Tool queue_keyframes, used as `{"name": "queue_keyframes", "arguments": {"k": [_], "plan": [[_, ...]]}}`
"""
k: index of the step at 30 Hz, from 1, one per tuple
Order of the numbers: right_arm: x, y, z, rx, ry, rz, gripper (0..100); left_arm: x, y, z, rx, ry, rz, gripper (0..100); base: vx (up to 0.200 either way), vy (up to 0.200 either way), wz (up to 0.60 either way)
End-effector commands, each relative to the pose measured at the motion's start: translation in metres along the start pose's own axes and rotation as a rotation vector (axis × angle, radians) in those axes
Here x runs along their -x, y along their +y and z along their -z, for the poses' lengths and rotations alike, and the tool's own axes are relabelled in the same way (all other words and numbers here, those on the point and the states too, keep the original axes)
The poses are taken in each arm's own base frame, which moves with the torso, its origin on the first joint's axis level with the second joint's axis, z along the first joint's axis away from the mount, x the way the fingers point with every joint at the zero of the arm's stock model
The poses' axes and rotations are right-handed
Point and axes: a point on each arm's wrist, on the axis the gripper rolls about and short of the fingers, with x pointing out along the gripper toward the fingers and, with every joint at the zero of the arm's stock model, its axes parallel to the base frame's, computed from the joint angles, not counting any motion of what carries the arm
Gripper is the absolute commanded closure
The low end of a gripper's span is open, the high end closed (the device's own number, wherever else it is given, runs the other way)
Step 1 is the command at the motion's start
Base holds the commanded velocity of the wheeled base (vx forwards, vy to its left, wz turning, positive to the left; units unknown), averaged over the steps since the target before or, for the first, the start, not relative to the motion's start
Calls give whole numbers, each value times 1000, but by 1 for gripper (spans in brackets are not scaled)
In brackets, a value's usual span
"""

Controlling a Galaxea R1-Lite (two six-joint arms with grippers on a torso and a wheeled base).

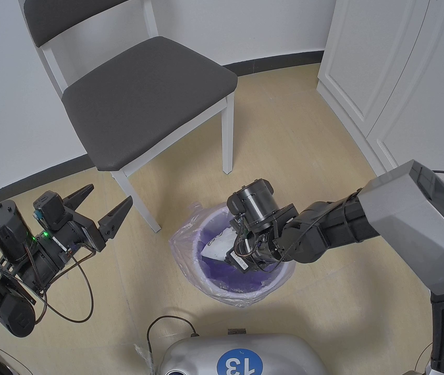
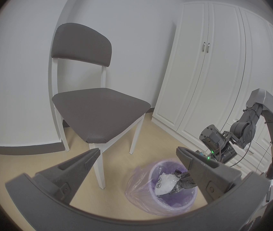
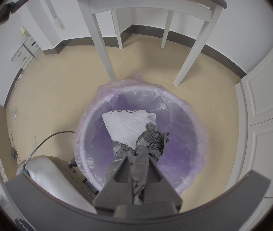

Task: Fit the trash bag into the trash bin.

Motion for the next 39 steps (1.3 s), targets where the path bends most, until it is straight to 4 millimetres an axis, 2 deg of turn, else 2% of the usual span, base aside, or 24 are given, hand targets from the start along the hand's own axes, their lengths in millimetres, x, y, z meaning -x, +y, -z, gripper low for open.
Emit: {"name": "queue_keyframes", "arguments": {"k": [1, 2, 6, 12, 14, 15, 20, 21, 22, 23, 24, 25, 29, 34, 36, 39], "plan": [[1, -3, 0, -2, 13, 12, 100, 0, -1, 1, 0, -6, 3, 0, 0, 0, 0], [0, -12, 4, -12, 43, 28, 100, 1, -1, 0, -1, -7, 5, 0, 0, 0, 0], [12, -26, 5, -40, 50, 44, 100, 1, -2, 1, 0, -4, 9, 0, 0, 0, 0], [33, -34, 5, -52, 31, 50, 100, 2, -3, 1, 1, -1, 11, 0, 0, 0, 0], [52, -39, 5, -57, 9, 49, 100, 1, -3, 3, 3, 5, 12, 0, 0, 0, 0], [52, -39, 5, -57, 9, 49, 100, 1, -3, 3, 3, 5, 12, 0, 0, 0, 0], [105, -53, -3, -82, -89, 58, 100, 0, -3, 5, 5, 12, 15, 0, 0, 0, 0], [107, -54, -3, -82, -91, 58, 100, 0, -3, 5, 5, 12, 15, 0, 0, 0, 0], [122, -59, -7, -88, -128, 64, 100, -1, -4, 7, 5, 20, 17, 0, 0, 0, 0], [122, -59, -7, -88, -128, 64, 100, -1, -4, 7, 5, 20, 17, 0, 0, 0, 0], [139, -64, -12, -91, -173, 69, 100, -2, -4, 8, 6, 25, 20, 0, 0, 0, 0], [143, -65, -14, -93, -188, 70, 100, -2, -4, 8, 6, 25, 20, 0, 0, 0, 0], [150, -71, -22, -73, -216, 81, 100, -2, -5, 10, 7, 32, 23, 0, 0, 0, 0], [155, -81, -41, -59, -244, 98, 100, -3, -5, 10, 10, 35, 23, 0, 0, 0, 0], [155, -82, -42, -55, -227, 95, 100, -3, -5, 10, 10, 35, 21, 0, 0, 0, 0], [151, -83, -35, -21, -107, 45, 100, -3, -5, 11, 10, 38, 23, 0, 0, 0, 0]]}}
